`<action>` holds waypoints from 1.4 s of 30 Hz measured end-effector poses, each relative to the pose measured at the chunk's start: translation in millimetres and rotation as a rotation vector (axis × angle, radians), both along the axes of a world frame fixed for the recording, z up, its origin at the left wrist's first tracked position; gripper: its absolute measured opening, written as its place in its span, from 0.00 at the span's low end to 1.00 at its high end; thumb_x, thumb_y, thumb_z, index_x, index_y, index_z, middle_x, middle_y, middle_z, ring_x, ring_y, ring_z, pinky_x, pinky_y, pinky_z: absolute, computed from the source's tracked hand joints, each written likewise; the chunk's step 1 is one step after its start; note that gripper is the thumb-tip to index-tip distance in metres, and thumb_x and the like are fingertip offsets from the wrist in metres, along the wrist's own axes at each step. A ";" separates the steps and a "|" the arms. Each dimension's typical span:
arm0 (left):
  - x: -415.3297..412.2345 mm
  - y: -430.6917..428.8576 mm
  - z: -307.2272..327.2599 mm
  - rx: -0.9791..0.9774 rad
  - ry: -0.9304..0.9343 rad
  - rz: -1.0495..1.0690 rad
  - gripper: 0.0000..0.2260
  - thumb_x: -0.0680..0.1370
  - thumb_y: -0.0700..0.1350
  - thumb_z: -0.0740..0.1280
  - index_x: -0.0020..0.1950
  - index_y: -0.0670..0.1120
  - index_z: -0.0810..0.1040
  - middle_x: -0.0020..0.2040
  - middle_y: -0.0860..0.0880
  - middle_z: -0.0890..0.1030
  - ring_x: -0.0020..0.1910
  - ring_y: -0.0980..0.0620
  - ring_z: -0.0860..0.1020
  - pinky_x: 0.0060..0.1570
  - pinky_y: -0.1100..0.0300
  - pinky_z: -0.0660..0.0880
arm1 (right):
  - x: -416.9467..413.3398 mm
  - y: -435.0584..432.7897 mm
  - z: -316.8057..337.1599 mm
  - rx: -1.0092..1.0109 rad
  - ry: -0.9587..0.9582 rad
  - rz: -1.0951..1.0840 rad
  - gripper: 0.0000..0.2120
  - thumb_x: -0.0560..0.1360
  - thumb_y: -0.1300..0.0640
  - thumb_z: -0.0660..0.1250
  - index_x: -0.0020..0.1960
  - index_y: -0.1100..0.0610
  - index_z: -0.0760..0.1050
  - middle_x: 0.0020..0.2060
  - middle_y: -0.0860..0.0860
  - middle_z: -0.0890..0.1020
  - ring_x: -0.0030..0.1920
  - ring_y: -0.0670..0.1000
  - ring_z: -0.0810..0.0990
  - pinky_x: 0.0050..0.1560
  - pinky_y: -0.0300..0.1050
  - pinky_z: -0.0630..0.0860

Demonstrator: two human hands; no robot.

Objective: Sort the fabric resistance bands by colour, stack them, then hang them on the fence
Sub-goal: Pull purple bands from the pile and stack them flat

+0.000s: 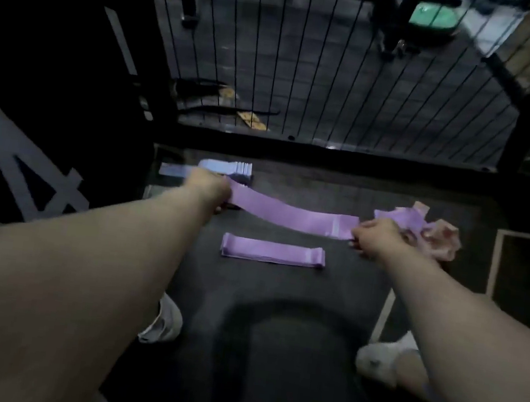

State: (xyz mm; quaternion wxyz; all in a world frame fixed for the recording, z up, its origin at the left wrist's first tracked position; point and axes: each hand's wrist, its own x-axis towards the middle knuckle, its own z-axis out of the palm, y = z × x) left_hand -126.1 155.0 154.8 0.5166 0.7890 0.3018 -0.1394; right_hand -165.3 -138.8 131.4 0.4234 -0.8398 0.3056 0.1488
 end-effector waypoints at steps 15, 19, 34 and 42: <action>19.9 -31.1 -217.0 -0.096 0.193 0.474 0.05 0.76 0.35 0.66 0.45 0.44 0.79 0.42 0.42 0.83 0.36 0.45 0.81 0.41 0.54 0.81 | 37.2 1.7 -197.5 -0.012 -0.002 -0.236 0.04 0.76 0.62 0.66 0.44 0.54 0.76 0.45 0.56 0.82 0.47 0.56 0.81 0.55 0.51 0.79; 18.4 -33.8 -230.6 0.046 0.147 0.361 0.05 0.77 0.43 0.70 0.41 0.48 0.77 0.39 0.48 0.80 0.43 0.45 0.81 0.48 0.58 0.77 | 36.0 1.5 -200.5 -0.042 -0.052 -0.227 0.05 0.76 0.62 0.66 0.50 0.59 0.78 0.42 0.54 0.81 0.43 0.52 0.79 0.48 0.43 0.75; 11.0 -33.3 -241.9 0.605 0.163 -0.146 0.22 0.75 0.44 0.68 0.69 0.49 0.71 0.70 0.45 0.66 0.69 0.42 0.66 0.69 0.51 0.62 | 22.0 -8.2 -217.3 -0.373 0.010 0.163 0.24 0.74 0.55 0.70 0.67 0.60 0.71 0.60 0.59 0.73 0.59 0.59 0.75 0.61 0.49 0.71; 15.6 -31.9 -250.5 0.801 0.157 -0.909 0.32 0.75 0.49 0.69 0.77 0.56 0.61 0.78 0.51 0.57 0.78 0.47 0.53 0.74 0.50 0.51 | 46.9 -11.7 -218.8 -0.566 0.127 1.017 0.44 0.72 0.54 0.73 0.80 0.49 0.51 0.79 0.48 0.55 0.79 0.51 0.51 0.76 0.48 0.50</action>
